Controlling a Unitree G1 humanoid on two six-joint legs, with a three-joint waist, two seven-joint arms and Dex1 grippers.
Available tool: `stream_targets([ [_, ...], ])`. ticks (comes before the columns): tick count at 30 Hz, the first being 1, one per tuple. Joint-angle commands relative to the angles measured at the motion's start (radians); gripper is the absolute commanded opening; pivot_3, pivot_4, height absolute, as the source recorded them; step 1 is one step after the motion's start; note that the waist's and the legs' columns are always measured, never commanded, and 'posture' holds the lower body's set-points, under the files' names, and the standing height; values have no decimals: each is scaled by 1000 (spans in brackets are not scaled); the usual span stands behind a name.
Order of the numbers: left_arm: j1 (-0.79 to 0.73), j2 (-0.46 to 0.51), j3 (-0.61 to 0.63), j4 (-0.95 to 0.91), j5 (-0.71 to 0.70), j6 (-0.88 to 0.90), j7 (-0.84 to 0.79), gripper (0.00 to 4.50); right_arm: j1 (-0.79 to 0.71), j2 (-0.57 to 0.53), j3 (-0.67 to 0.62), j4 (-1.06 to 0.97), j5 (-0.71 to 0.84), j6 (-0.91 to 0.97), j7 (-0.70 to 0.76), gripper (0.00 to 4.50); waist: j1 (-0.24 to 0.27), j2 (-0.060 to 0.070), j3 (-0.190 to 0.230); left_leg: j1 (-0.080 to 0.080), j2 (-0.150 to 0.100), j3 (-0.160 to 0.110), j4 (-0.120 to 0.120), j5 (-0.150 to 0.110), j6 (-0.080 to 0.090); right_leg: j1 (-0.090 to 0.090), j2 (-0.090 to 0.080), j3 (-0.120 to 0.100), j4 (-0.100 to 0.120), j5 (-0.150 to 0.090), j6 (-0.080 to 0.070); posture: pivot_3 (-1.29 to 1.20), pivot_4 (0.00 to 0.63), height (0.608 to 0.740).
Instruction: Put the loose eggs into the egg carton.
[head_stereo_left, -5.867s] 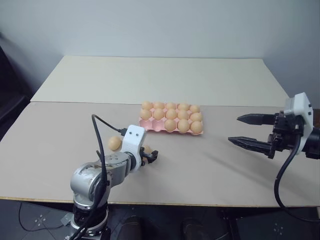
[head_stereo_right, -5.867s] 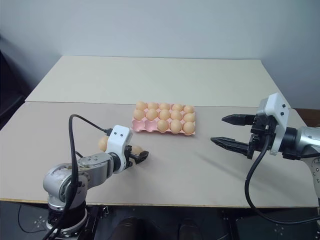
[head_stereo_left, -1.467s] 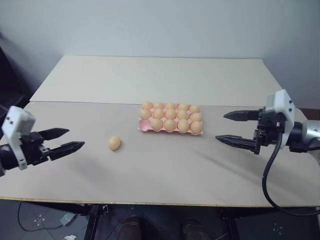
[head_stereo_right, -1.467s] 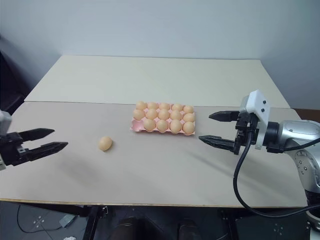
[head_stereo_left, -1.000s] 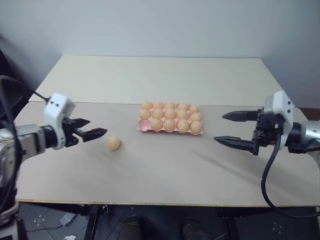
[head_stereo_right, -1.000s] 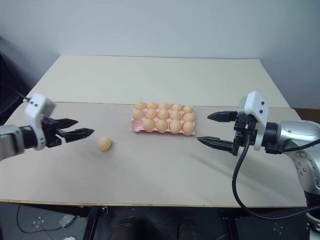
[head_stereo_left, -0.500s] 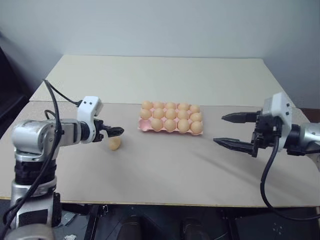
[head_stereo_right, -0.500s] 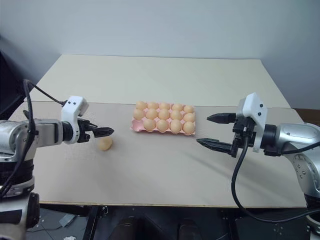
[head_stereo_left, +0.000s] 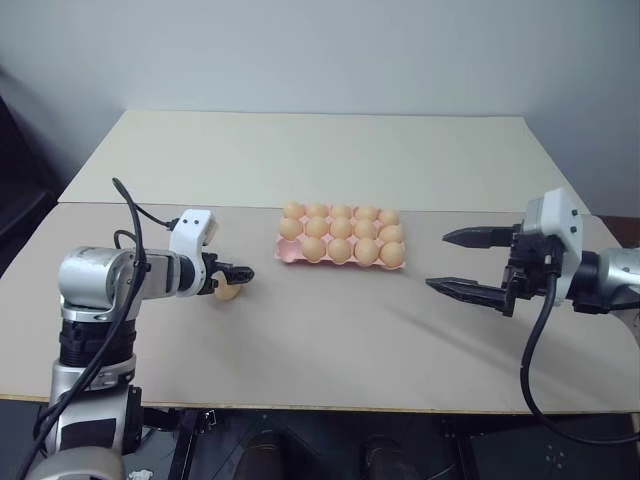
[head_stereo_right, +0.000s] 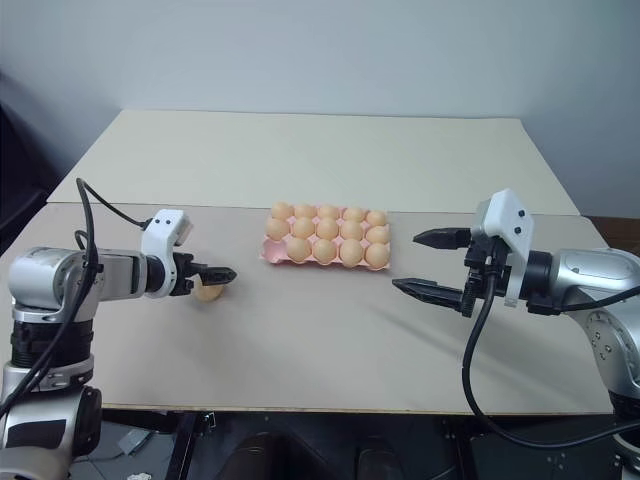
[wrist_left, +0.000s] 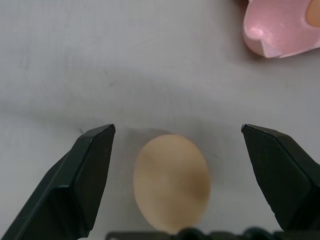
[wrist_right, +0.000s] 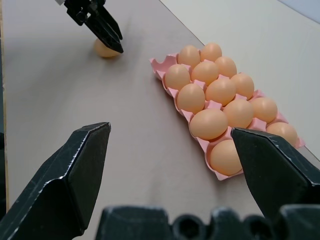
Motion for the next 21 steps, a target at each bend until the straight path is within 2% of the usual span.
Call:
stream_targets([
  [1,-4,-6,-26,19,27,-33,0,4412,-8,-20,-42,-26,24,4,2,4500,0,0,0,0,0,0,0,0,0,0,0,0,0,0,0,0,150,740],
  [6,-8,-7,-60,21,50,-31,4,4412,-18,-28,-45,-21,23,9,0,4500,0,0,0,1,0,0,0,0,0,0,0,0,0,0,0,0,150,740],
  [9,-2,-10,-65,20,55,-26,-2,3811,-18,-30,-46,-22,25,9,-1,4500,0,0,0,1,0,0,0,0,0,1,0,0,0,0,0,0,150,740],
  [16,5,-22,-60,5,54,7,-1,1700,-30,-28,-41,-17,21,9,-3,4500,0,0,0,1,0,0,0,0,0,1,0,0,0,0,0,0,150,740],
  [18,7,-26,-54,-6,52,16,-3,1440,-31,-27,-39,-15,19,8,-3,4500,1,0,0,1,0,0,0,0,0,1,0,0,0,0,0,0,150,740],
  [21,13,-35,-38,-28,55,26,4,1404,-33,-26,-37,-14,19,6,-2,4500,1,0,0,1,0,0,0,0,0,1,0,0,0,0,0,0,150,740],
])
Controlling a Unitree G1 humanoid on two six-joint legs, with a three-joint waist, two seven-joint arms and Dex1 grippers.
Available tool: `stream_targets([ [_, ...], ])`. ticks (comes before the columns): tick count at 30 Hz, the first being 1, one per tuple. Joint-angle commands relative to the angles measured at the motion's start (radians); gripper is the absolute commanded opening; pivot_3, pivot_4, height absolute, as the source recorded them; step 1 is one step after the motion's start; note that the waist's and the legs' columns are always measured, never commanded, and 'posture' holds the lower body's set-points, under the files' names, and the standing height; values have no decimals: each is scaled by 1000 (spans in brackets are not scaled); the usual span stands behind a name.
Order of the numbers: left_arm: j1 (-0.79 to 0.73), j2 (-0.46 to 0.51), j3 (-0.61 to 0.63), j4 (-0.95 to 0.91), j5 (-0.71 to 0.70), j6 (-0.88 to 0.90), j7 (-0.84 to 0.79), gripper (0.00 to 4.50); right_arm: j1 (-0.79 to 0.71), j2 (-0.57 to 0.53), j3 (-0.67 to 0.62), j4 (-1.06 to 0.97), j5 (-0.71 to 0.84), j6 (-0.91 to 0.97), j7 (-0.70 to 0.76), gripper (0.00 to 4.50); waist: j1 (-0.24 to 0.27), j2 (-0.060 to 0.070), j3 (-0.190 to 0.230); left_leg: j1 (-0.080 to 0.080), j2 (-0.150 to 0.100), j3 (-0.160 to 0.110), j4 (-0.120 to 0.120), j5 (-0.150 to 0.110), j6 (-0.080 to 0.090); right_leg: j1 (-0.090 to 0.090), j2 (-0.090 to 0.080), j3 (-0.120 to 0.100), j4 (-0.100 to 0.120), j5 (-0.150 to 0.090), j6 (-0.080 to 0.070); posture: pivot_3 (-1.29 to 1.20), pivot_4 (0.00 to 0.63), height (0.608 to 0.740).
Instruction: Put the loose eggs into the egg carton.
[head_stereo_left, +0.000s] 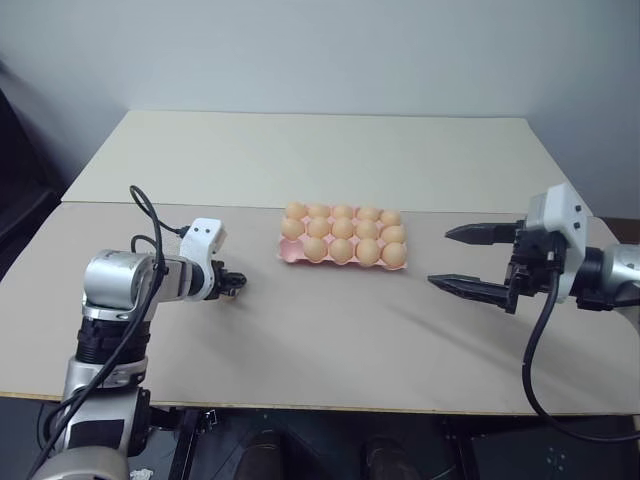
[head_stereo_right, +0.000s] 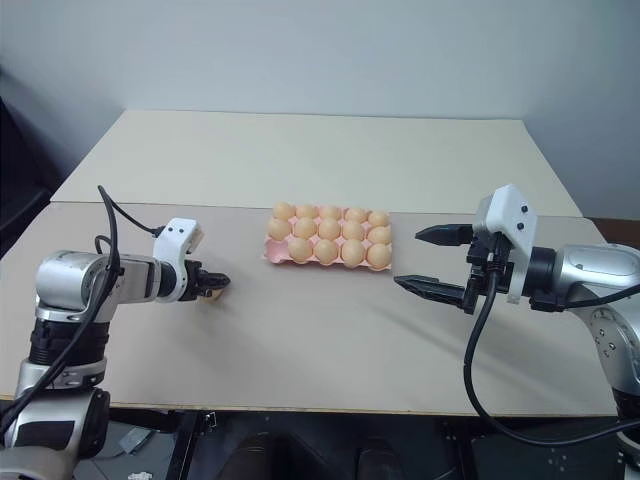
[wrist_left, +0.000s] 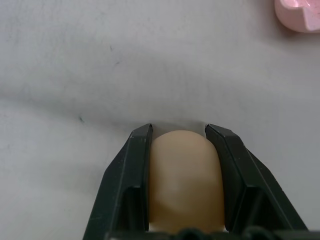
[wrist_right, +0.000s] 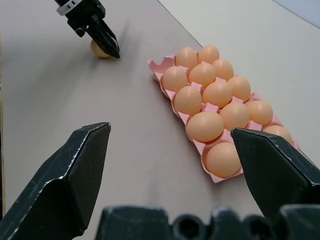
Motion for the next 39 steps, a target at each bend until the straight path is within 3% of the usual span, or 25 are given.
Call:
stream_targets([
  [1,12,-12,20,-39,-4,23,-1,1403,-23,-12,-30,-14,18,-1,-2,4500,0,0,0,0,0,0,0,0,0,0,0,0,0,0,0,0,150,740],
  [12,-29,-2,88,-94,24,-56,24,1380,-37,-5,-16,-5,11,-8,3,4500,0,0,0,-1,0,0,0,0,0,0,0,0,0,0,0,0,150,740],
  [15,-14,-10,104,-129,46,-147,42,1380,-35,-5,-16,-5,11,-10,4,4500,0,0,0,-1,0,0,0,0,0,0,0,0,0,0,0,0,150,740],
  [20,149,-59,116,-255,114,-557,38,1380,-29,-5,-20,-9,12,-10,4,4500,-1,0,0,-1,0,1,0,1,-2,0,0,0,0,0,0,0,150,740],
  [25,216,-129,108,-264,135,-765,36,1380,-35,-2,-13,-9,11,-11,2,4500,4,0,0,0,0,0,0,0,0,0,0,0,0,0,0,0,150,740],
  [39,251,-342,-48,-151,227,-1071,63,1379,-22,2,-33,-46,32,2,-13,4500,3,0,0,1,0,0,0,0,1,1,0,0,0,0,0,0,150,740],
])
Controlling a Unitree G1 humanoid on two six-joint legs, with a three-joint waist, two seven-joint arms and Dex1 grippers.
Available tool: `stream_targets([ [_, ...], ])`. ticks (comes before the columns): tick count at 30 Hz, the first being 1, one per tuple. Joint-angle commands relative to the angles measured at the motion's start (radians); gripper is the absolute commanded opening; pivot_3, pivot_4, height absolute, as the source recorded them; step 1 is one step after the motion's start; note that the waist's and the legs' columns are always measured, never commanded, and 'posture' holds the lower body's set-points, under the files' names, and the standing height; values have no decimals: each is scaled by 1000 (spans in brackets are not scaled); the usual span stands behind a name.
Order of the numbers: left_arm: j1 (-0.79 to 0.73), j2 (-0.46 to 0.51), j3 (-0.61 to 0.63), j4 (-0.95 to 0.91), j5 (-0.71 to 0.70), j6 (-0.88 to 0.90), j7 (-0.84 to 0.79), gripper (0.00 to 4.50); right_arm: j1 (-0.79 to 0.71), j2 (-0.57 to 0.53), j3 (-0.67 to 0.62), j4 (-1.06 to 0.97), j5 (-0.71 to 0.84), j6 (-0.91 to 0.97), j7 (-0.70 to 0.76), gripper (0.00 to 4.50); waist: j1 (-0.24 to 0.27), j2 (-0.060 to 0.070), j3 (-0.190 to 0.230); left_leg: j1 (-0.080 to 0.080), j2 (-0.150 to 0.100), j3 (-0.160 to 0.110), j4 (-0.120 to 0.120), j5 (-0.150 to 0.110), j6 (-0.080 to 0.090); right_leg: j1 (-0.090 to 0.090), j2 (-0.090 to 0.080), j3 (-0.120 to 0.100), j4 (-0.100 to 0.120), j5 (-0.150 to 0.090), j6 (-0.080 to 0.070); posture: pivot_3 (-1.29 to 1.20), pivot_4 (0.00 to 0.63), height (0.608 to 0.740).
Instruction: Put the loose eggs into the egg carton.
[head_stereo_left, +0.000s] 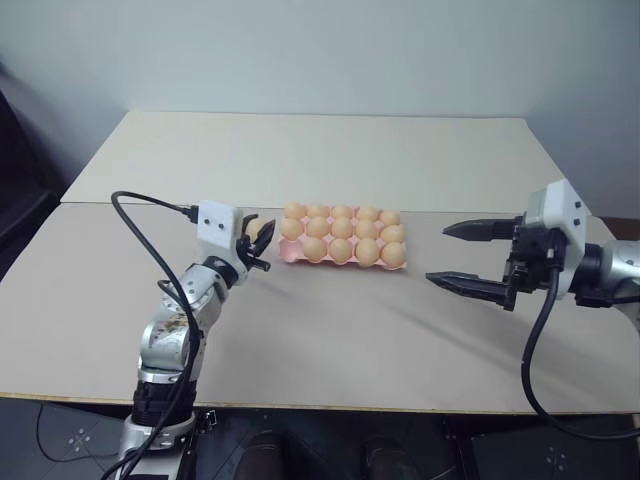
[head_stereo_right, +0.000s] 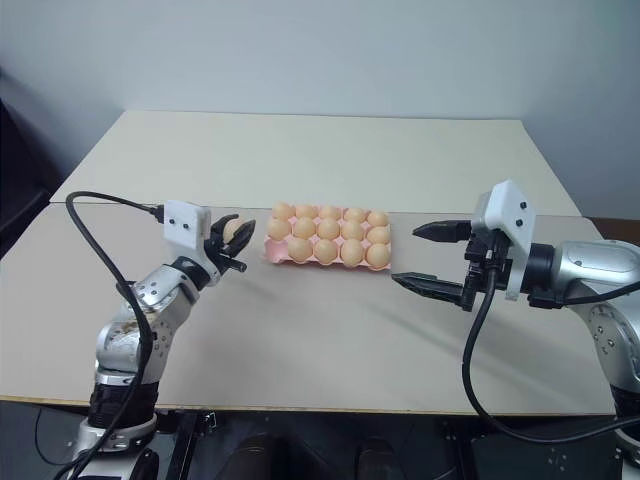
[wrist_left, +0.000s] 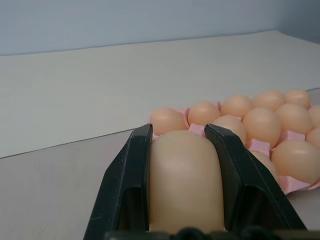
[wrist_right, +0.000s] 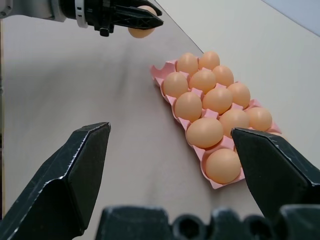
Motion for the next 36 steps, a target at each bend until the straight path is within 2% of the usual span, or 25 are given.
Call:
stream_targets([
  [1,-27,-28,-43,28,34,-90,-7,1377,0,-2,-42,-39,32,3,-12,4500,0,0,0,0,0,0,0,0,0,0,0,0,0,0,0,0,150,740],
  [6,-81,-75,-87,122,83,-134,13,1303,12,-8,-54,-47,40,10,-23,4500,1,0,0,-1,0,0,0,0,0,0,0,0,0,0,0,0,150,740],
  [16,-173,-126,-133,242,149,-34,55,1287,16,-30,-76,-45,54,22,-34,4500,1,0,0,-1,0,-1,0,0,0,0,0,-1,0,0,0,0,150,740],
  [36,-175,-163,-87,200,149,145,134,1278,18,-61,-88,-28,55,30,-13,4500,2,0,0,-1,0,-1,0,1,-1,0,0,-1,-1,0,0,0,150,740],
])
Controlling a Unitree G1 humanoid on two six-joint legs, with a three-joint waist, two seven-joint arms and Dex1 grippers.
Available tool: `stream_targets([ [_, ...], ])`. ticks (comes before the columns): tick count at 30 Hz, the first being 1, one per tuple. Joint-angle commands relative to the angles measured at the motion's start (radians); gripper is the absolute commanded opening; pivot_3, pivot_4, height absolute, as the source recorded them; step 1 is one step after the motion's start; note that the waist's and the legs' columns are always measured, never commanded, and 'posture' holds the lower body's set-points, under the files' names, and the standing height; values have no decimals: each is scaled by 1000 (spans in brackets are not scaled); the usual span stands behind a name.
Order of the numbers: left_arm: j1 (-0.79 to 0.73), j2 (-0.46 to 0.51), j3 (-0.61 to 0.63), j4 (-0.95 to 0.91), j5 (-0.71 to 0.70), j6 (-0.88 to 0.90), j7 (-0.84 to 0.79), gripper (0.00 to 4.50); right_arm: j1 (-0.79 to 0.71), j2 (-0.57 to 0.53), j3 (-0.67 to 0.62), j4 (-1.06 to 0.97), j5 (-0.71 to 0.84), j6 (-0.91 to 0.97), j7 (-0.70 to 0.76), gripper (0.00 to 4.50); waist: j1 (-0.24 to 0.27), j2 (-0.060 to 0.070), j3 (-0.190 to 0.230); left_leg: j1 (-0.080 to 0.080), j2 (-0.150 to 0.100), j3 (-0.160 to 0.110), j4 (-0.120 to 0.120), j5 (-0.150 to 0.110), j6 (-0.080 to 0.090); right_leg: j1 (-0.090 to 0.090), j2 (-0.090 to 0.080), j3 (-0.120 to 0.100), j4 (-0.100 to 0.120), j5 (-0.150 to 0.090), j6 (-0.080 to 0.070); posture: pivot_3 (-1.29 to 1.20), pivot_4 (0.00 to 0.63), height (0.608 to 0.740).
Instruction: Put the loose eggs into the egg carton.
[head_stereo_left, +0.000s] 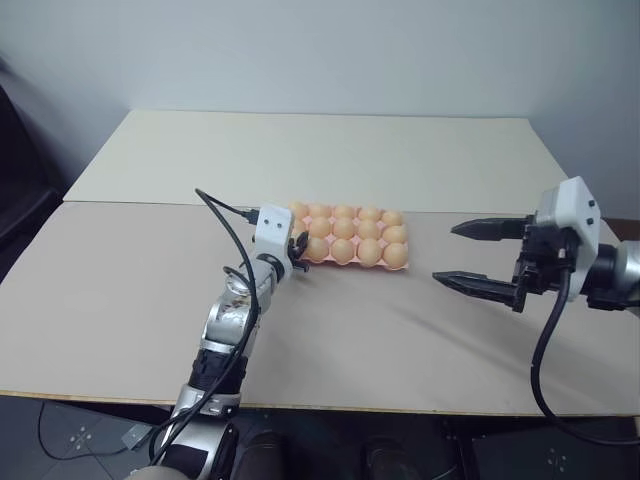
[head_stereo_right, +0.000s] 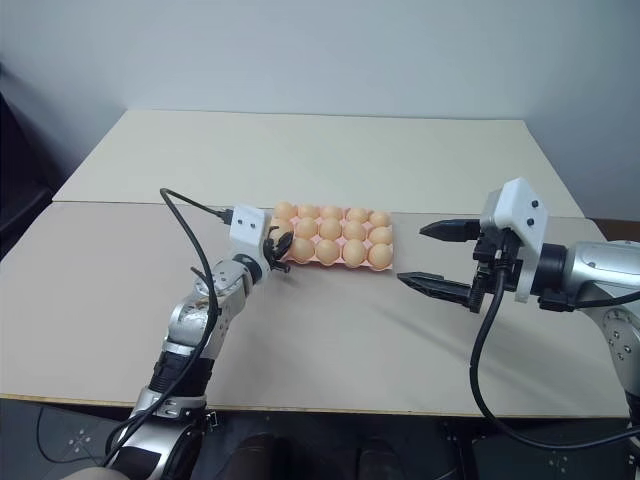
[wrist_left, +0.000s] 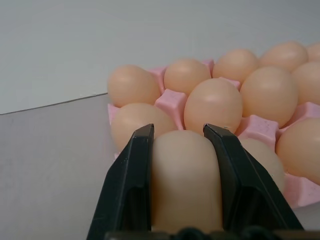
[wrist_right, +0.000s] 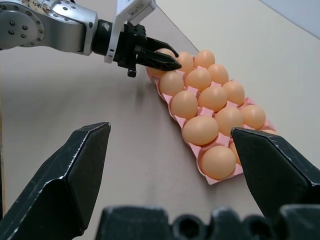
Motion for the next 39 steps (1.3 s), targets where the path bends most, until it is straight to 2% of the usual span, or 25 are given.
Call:
stream_targets([
  [1,-20,-11,13,-38,-10,47,13,1278,-14,-21,-39,1,16,3,8,4500,0,0,0,0,0,0,0,0,0,0,0,0,0,0,0,0,150,740],
  [2,-22,-12,15,-38,-11,54,12,1278,-17,-22,-38,4,16,2,9,4500,0,0,0,0,0,0,0,0,0,0,0,0,0,0,0,0,150,740],
  [4,-31,-9,17,-44,-24,88,-3,2011,-27,-22,-30,8,15,1,8,4500,0,0,0,0,0,0,0,0,0,0,0,0,0,0,0,0,150,740],
  [5,-33,-8,17,-49,-29,101,-7,2207,-28,-23,-29,8,16,0,8,4500,0,0,0,0,0,0,0,0,0,0,0,0,0,0,0,0,150,740],
  [12,-31,4,17,-85,-31,115,-12,4399,-22,-22,-33,8,15,-2,9,4500,0,0,0,0,0,0,0,0,0,0,0,0,0,0,0,0,150,740],
  [25,-5,64,52,-221,-68,192,-58,4399,-28,-17,-22,11,10,-9,10,4500,-2,0,0,0,0,0,0,0,0,0,0,0,0,0,0,0,150,740],
  [29,-10,102,107,-316,-132,267,-92,4399,-29,-17,-19,11,10,-12,14,4500,-3,0,0,0,0,0,0,0,0,0,0,0,0,0,0,0,150,740],
  [31,-11,160,166,-392,-215,347,-158,4399,-24,-17,-21,11,10,-14,16,4500,-7,0,0,0,0,0,0,0,0,0,0,0,0,0,0,0,150,740],
  [34,38,338,284,-484,-390,434,-353,4399,-22,-15,-15,25,0,-23,22,4500,-13,0,0,0,1,0,-1,0,-1,-1,0,0,1,0,0,0,150,740],
  [37,111,505,395,-489,-509,468,-506,4399,-20,-13,-10,49,-16,-35,28,4500,-19,0,0,1,1,0,-1,1,-1,-1,1,1,1,0,0,0,150,740],
  [39,162,591,455,-462,-541,467,-557,4399,-19,-13,-7,68,-29,-45,35,4500,-19,0,0,1,1,1,-1,0,0,-1,1,0,0,0,0,0,150,740],
])
